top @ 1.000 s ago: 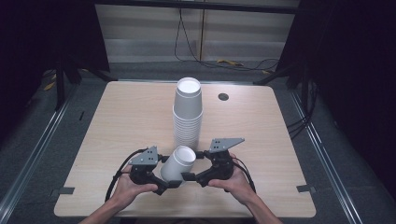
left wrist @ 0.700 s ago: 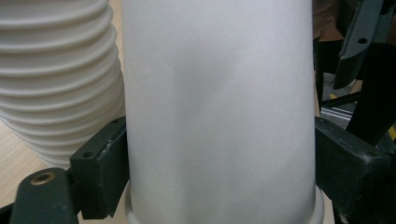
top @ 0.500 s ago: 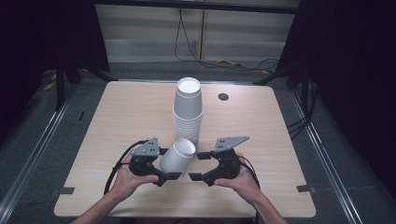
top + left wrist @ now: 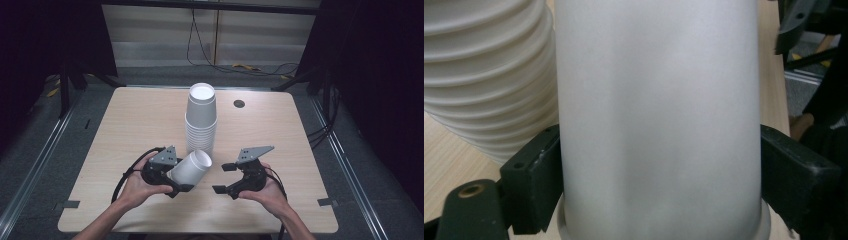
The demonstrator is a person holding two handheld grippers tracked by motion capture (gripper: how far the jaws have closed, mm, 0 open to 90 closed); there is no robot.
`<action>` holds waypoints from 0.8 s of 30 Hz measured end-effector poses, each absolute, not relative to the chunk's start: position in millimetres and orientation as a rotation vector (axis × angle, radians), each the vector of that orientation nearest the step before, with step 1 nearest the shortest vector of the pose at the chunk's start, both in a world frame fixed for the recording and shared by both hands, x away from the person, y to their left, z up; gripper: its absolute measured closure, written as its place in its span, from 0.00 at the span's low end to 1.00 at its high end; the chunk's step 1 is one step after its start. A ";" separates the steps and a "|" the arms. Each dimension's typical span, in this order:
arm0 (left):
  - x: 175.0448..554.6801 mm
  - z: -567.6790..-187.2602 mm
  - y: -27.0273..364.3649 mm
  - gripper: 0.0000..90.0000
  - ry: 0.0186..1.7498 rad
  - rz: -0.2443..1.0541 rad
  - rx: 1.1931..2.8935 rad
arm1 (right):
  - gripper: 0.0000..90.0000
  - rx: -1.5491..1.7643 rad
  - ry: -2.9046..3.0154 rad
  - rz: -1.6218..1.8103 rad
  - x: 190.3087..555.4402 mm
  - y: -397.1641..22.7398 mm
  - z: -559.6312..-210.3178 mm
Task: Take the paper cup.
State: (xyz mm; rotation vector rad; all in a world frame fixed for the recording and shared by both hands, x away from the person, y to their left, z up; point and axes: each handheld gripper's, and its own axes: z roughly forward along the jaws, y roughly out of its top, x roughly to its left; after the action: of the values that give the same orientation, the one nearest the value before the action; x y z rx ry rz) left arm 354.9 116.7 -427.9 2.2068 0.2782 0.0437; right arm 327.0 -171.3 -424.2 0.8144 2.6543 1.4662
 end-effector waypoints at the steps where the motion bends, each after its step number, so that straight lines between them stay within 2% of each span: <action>1: 354.1 -427.1 117.0 0.16 0.278 0.043 2.207 | 0.21 0.803 2.668 1.451 327.4 -170.3 -424.1; 3: 353.2 -427.4 116.5 0.17 0.286 0.032 2.224 | 0.22 0.774 2.687 1.422 328.1 -168.2 -423.0; 7: 351.3 -430.7 113.1 0.17 0.261 0.029 2.273 | 0.17 0.741 2.708 1.372 330.0 -165.1 -419.4; 13: 348.7 -435.2 110.2 0.17 0.247 0.026 2.317 | 0.16 0.718 2.746 1.273 330.7 -161.6 -421.5; 24: 341.7 -441.5 103.3 0.17 0.208 0.030 2.391 | 0.24 0.561 2.861 1.086 324.5 -146.3 -424.9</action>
State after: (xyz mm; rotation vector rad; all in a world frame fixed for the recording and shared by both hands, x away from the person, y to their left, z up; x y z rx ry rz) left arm 341.7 103.3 -441.5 2.3909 0.2079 0.0303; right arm 324.5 -146.3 -424.9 0.5608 2.8606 1.0859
